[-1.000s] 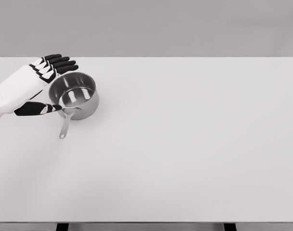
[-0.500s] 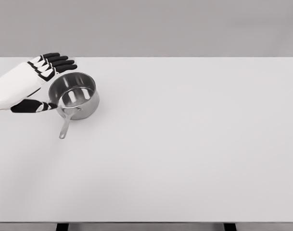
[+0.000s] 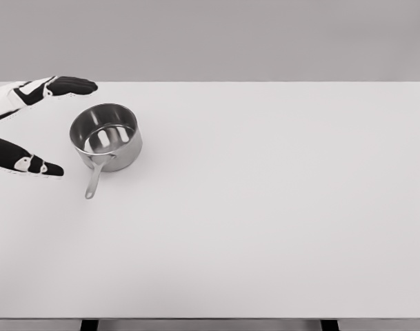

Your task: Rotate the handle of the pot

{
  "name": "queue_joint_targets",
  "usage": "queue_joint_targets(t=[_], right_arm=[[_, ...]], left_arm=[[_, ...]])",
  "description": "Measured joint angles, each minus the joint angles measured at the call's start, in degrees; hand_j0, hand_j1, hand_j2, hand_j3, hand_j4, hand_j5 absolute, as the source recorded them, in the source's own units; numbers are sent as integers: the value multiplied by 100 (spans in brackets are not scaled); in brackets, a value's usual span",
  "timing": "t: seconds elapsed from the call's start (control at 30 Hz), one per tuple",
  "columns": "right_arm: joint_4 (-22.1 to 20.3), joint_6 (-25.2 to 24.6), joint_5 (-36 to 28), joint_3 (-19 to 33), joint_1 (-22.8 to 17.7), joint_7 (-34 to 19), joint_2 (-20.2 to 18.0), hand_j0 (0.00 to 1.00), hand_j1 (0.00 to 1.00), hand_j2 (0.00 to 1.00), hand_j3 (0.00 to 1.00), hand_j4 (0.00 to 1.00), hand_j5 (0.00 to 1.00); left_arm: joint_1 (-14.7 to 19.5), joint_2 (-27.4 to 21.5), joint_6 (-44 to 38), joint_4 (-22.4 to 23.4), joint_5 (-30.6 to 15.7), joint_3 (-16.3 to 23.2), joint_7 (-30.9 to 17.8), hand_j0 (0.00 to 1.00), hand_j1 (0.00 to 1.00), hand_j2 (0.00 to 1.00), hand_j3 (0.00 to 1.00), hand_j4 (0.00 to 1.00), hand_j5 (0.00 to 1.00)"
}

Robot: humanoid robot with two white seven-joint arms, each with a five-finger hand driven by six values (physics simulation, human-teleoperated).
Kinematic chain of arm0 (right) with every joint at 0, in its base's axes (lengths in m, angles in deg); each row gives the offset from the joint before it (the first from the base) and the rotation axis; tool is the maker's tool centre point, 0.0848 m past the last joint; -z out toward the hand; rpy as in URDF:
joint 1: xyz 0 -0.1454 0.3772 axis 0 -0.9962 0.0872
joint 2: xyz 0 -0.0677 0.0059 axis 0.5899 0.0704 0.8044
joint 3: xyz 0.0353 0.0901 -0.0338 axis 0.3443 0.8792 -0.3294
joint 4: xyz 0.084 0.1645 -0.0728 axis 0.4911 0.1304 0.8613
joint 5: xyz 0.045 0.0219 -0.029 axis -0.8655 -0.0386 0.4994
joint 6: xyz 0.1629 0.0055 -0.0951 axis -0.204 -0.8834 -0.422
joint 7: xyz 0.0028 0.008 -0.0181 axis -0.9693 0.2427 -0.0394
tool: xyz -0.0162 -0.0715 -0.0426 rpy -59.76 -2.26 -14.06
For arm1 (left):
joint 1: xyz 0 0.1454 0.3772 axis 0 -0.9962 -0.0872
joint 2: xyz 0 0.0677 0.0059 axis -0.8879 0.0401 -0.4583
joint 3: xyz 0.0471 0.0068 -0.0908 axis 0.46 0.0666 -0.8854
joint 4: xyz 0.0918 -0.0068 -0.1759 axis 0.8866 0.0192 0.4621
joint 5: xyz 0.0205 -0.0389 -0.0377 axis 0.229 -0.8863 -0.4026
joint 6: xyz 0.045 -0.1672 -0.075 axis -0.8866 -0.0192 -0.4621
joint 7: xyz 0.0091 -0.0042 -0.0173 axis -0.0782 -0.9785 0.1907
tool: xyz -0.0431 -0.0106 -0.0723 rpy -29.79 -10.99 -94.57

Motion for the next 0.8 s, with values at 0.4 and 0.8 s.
queue_joint_targets(t=[0.4,0.8], right_arm=[[0,0,0,0,0,0,0,100,100,100,100,100,100],[0,0,0,-1,0,0,0,100,100,100,100,100,100]], left_arm=[[406,423,6,-16,-181,2118,-7,100,100,100,100,100,100],[-34,697,5,-8,-233,2556,-7,100,100,100,100,100,100]])
